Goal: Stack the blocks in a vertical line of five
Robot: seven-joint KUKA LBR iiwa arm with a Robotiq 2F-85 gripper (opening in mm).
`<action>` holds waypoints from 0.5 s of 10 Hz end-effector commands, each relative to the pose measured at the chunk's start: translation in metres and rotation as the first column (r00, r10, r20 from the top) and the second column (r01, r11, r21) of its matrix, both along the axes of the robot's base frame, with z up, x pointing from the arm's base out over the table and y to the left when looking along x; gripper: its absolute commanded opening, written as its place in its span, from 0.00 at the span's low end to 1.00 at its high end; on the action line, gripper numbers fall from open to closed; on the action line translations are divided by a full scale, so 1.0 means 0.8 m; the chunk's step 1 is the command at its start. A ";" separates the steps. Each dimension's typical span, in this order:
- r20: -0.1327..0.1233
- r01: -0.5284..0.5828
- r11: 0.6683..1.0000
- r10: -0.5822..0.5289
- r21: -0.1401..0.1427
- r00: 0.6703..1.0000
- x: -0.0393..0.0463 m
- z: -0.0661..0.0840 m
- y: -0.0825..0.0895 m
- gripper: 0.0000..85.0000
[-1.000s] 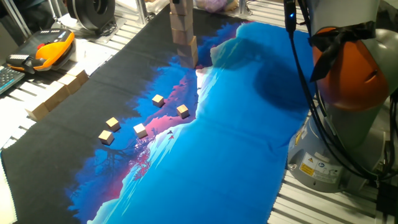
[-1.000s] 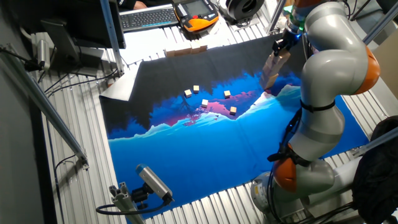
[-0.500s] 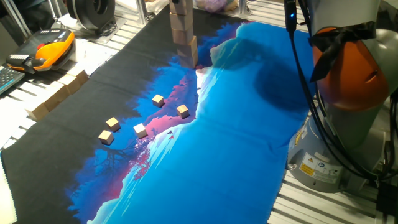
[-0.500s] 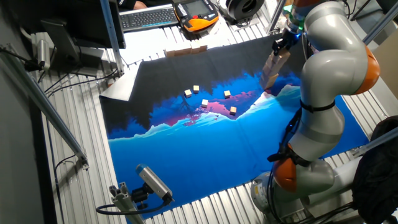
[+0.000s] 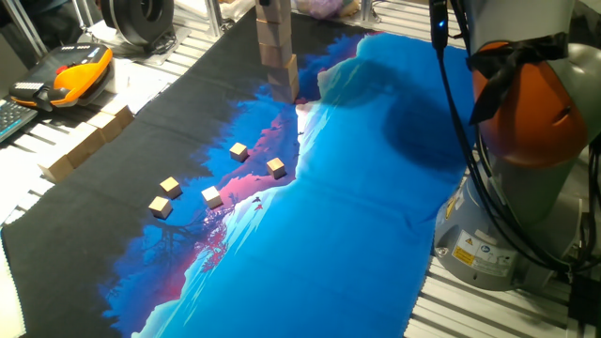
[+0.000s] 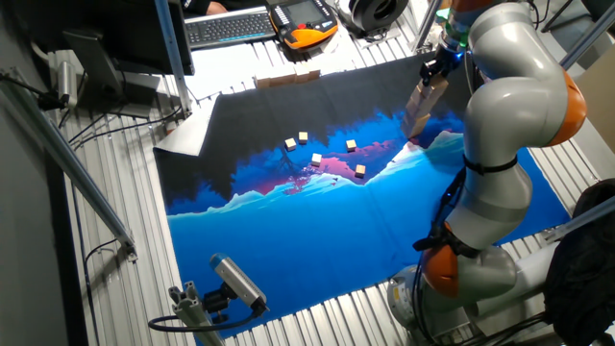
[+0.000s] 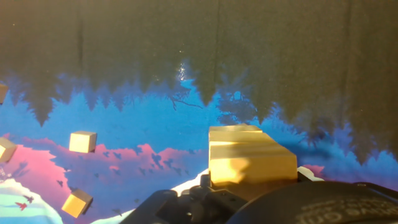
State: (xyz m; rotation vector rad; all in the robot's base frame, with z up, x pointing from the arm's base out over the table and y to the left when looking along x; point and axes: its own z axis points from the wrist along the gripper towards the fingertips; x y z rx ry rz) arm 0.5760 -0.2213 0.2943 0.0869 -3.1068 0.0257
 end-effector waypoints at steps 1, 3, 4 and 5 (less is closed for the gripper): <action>0.000 0.007 1.000 -0.007 -0.003 1.000 0.000 0.000 0.000 0.20; -0.002 0.013 1.000 -0.013 -0.001 1.000 0.000 -0.001 0.001 0.40; 0.002 0.019 1.000 -0.019 -0.005 1.000 0.000 -0.001 0.001 0.40; 0.002 0.026 1.000 -0.026 -0.005 1.000 0.000 0.000 0.001 0.40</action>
